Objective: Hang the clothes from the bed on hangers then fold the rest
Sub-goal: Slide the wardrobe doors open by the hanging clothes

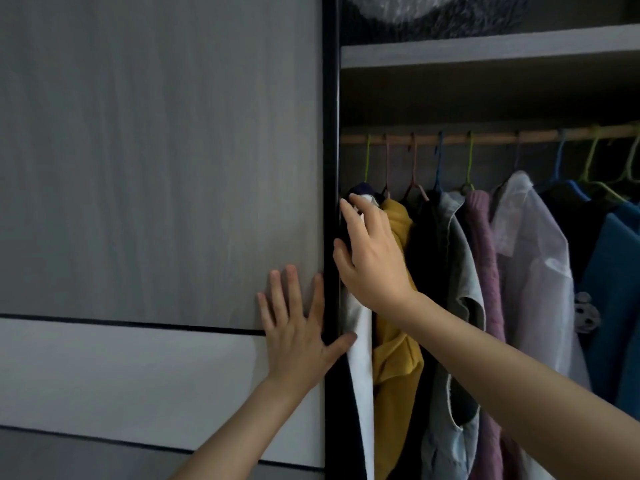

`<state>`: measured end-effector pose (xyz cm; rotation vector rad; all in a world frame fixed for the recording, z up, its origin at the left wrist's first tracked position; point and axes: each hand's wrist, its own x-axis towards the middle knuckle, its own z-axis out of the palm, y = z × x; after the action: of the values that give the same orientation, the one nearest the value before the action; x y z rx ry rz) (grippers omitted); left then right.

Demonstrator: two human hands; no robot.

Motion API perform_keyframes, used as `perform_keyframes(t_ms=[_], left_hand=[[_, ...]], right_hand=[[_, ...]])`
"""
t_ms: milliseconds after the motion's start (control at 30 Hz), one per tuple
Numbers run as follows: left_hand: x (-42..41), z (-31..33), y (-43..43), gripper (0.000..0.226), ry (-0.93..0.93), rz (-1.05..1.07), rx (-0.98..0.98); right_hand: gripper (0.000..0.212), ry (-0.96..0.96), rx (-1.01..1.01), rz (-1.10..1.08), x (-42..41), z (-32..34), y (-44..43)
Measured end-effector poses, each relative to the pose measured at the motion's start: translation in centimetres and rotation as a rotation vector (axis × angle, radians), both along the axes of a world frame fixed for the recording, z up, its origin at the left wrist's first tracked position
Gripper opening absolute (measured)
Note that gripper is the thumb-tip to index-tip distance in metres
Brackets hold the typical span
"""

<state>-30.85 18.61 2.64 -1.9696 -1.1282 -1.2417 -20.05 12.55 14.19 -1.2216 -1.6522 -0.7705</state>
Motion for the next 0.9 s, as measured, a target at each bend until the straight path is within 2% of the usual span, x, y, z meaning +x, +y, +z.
perform_keyframes(t_ms=[167, 400, 633, 900], left_hand=[[5.1, 0.1, -2.7, 0.087, 0.009, -0.030, -0.006], [13.7, 1.1, -8.0, 0.092, 0.098, -0.100, -0.026], [18.3, 0.8, -9.7, 0.060, 0.233, -0.240, 0.254], [17.9, -3.7, -8.6, 0.052, 0.096, -0.211, 0.335]], right_hand=[[0.052, 0.038, 0.084, -0.087, 4.1, 0.3, -2.1], [0.064, 0.044, 0.095, -0.272, 12.4, 1.3, -6.6], [0.056, -0.059, 0.121, -0.516, 21.0, 1.0, -12.1], [0.044, -0.063, 0.129, -0.751, 30.5, 0.0, -18.0]])
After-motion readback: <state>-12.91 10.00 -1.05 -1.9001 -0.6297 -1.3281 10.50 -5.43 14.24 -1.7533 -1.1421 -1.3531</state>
